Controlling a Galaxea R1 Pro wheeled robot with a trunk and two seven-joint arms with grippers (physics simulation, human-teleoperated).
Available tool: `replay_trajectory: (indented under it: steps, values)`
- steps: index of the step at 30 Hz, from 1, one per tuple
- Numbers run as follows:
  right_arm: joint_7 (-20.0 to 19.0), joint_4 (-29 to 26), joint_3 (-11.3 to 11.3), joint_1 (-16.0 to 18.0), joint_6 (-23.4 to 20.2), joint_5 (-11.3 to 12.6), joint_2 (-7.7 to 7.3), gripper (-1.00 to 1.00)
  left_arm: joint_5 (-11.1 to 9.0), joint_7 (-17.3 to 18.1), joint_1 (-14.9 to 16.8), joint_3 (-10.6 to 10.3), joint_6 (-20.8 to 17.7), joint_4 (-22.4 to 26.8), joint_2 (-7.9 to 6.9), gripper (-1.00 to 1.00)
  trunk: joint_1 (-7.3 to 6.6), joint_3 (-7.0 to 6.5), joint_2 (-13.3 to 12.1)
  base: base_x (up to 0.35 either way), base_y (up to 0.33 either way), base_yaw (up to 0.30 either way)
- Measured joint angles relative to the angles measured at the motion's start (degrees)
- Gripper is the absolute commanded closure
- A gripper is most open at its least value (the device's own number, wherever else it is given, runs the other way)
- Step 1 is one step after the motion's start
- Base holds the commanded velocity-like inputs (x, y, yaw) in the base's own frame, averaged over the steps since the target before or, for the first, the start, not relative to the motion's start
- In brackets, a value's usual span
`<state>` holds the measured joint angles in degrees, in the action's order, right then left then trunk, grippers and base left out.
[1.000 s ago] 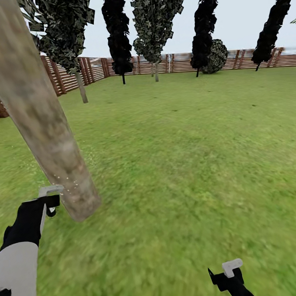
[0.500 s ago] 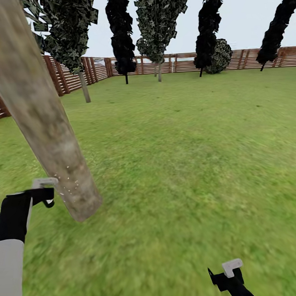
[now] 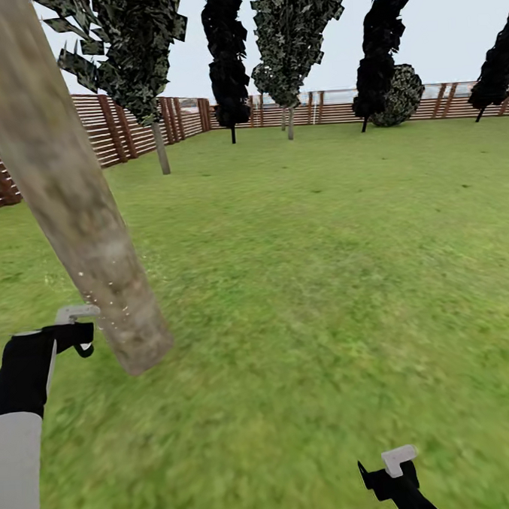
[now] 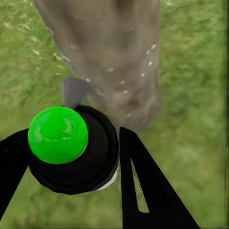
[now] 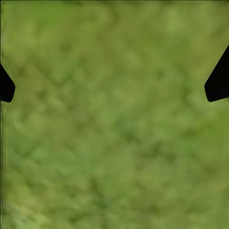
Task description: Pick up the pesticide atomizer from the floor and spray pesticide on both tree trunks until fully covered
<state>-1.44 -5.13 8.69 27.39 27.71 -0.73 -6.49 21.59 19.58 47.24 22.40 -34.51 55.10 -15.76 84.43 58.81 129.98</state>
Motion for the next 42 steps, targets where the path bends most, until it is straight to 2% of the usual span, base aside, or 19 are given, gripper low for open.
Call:
replay_trajectory:
  steps: [16,30,36,42]
  values:
    - [-0.07,0.0,0.08,0.0,0.02,0.0,0.0,-1.0,0.05,-0.33,0.08,0.14,-0.03,-0.32,-0.18,1.0,-0.01,0.0,0.0,0.033,-0.275,0.006]
    - [-0.07,0.02,0.09,0.02,0.0,0.0,0.01,-1.0,0.12,-0.52,0.07,0.51,-0.21,-0.86,-0.42,1.0,-0.01,0.0,0.0,0.107,-0.275,0.253]
    - [-0.07,0.0,0.08,0.0,0.01,0.0,0.0,-1.0,0.16,-0.85,0.07,0.54,-0.3,-0.95,-0.35,1.0,-0.02,0.0,0.0,0.147,-0.256,0.026]
    - [-0.08,0.01,0.09,0.01,-0.01,0.0,0.01,-1.0,0.1,-3.02,0.0,0.22,-2.31,-0.99,-0.33,1.0,-0.03,0.0,0.0,0.253,-0.177,0.068]
